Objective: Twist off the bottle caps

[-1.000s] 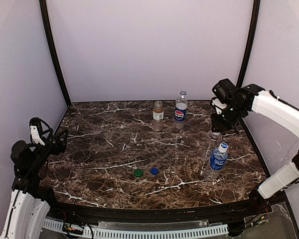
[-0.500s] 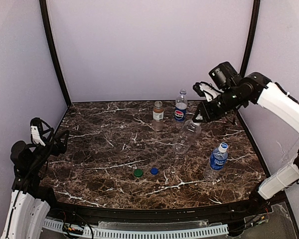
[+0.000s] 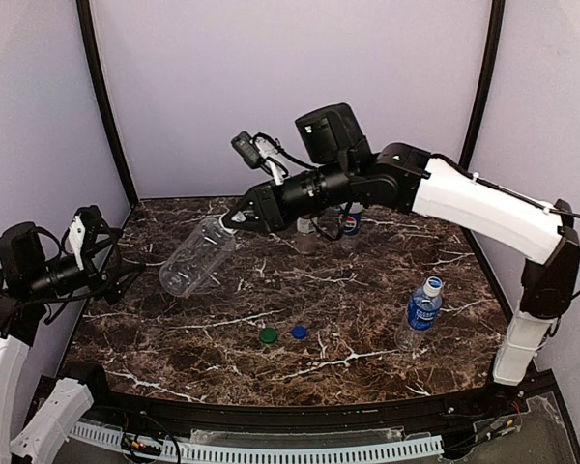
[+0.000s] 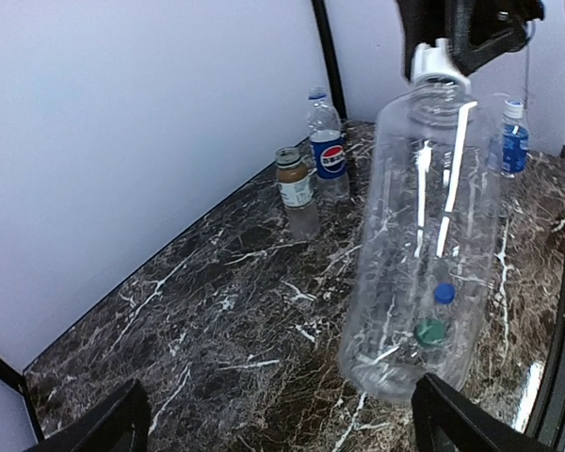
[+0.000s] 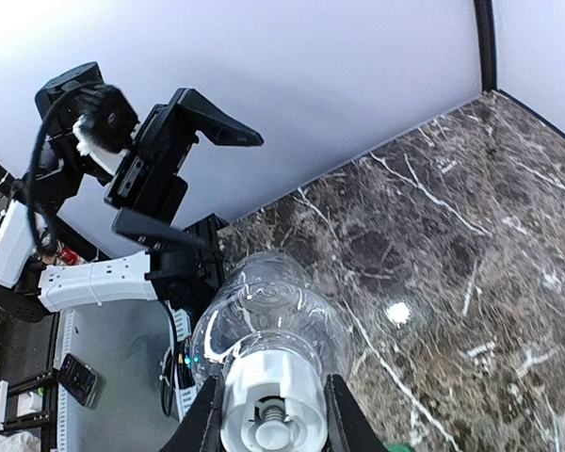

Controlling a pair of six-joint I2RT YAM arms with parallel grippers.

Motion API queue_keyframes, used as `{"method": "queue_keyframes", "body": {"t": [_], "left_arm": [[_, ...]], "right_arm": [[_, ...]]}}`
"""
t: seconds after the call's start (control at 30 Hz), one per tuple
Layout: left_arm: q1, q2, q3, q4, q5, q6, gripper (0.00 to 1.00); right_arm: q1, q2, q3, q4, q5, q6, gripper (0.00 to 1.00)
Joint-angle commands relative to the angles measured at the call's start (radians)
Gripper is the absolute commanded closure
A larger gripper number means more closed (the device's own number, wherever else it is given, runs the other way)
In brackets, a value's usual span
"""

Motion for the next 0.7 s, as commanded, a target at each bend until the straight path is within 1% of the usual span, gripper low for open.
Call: {"method": "queue_keyframes", "body": {"t": [0.0, 0.03, 0.07, 0.2, 0.3, 0.37, 0.43, 0.47, 0.5, 0.53, 0.57, 0.6, 0.67], "left_arm": [[-0.071, 0.099, 0.173, -0.52, 0.055, 0.435, 0.02], [-0.092, 0.13, 0.212, -0.548, 0.036, 0.472, 0.02], [-0.1, 0.142, 0.226, -0.584, 0.028, 0.479, 0.02], [-0.148, 0.204, 0.274, -0.609, -0.003, 0.478, 0.03], [-0.181, 0.234, 0.285, -0.614, -0.003, 0.486, 0.03], [-0.188, 0.239, 0.277, -0.585, -0.02, 0.471, 0.05], [-0.189, 0.244, 0.271, -0.534, -0.039, 0.44, 0.13], [-0.189, 0.247, 0.271, -0.5, -0.043, 0.429, 0.2], [-0.189, 0.247, 0.271, -0.482, -0.043, 0.406, 0.23], [-0.19, 0.247, 0.272, -0.456, -0.042, 0.398, 0.31], [-0.19, 0.248, 0.273, -0.448, -0.041, 0.389, 0.34], [-0.19, 0.25, 0.276, -0.44, -0.037, 0.388, 0.41], [-0.19, 0.252, 0.277, -0.439, -0.032, 0.385, 0.48]], "right_arm": [[0.051, 0.119, 0.143, 0.178, -0.016, 0.019, 1.0], [0.062, 0.144, 0.169, 0.19, -0.011, 0.019, 1.0], [0.072, 0.168, 0.189, 0.203, -0.016, 0.021, 1.0], [0.095, 0.244, 0.256, 0.226, -0.04, 0.038, 1.0], [0.099, 0.255, 0.253, 0.257, -0.05, 0.065, 1.0], [0.1, 0.257, 0.245, 0.273, -0.064, 0.075, 1.0], [0.1, 0.256, 0.24, 0.275, -0.066, 0.076, 1.0], [0.1, 0.254, 0.235, 0.275, -0.063, 0.077, 1.0], [0.099, 0.25, 0.228, 0.277, -0.059, 0.077, 1.0], [0.099, 0.245, 0.219, 0.281, -0.056, 0.077, 1.0], [0.1, 0.241, 0.208, 0.284, -0.054, 0.077, 1.0], [0.099, 0.239, 0.2, 0.284, -0.052, 0.077, 1.0], [0.099, 0.235, 0.184, 0.285, -0.048, 0.078, 1.0]]}}
